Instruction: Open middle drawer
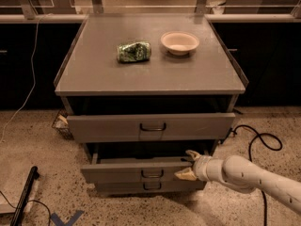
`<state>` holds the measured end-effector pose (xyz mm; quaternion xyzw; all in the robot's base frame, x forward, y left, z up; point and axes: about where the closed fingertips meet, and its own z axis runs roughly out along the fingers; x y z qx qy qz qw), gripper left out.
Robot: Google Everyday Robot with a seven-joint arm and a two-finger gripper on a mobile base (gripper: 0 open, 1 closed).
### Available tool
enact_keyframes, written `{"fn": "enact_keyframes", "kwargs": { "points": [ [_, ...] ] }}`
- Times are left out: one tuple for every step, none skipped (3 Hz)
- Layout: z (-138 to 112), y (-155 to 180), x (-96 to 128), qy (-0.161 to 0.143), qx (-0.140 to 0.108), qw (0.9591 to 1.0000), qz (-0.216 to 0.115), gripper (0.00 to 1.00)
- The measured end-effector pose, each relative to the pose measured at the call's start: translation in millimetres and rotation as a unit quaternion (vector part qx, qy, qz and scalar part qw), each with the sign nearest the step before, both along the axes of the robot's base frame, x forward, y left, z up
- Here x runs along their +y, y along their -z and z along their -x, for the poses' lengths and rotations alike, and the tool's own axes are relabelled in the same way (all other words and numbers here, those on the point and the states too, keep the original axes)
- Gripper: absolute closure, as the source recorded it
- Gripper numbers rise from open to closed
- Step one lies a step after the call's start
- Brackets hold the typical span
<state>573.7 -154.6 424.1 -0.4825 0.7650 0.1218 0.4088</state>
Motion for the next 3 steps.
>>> {"fn": "enact_keyframes", "kwargs": {
  "points": [
    [11.7,4.0,-5.1,0.003,0.001,1.0,-0.008,0.61],
    [52.3,6.6,-18.8,0.007,-0.002,0.9997,-0.023,0.84],
    [58.0,-6.7,-19.5,0.003,-0.008,0.9998,-0.019,1.0]
  ]
}}
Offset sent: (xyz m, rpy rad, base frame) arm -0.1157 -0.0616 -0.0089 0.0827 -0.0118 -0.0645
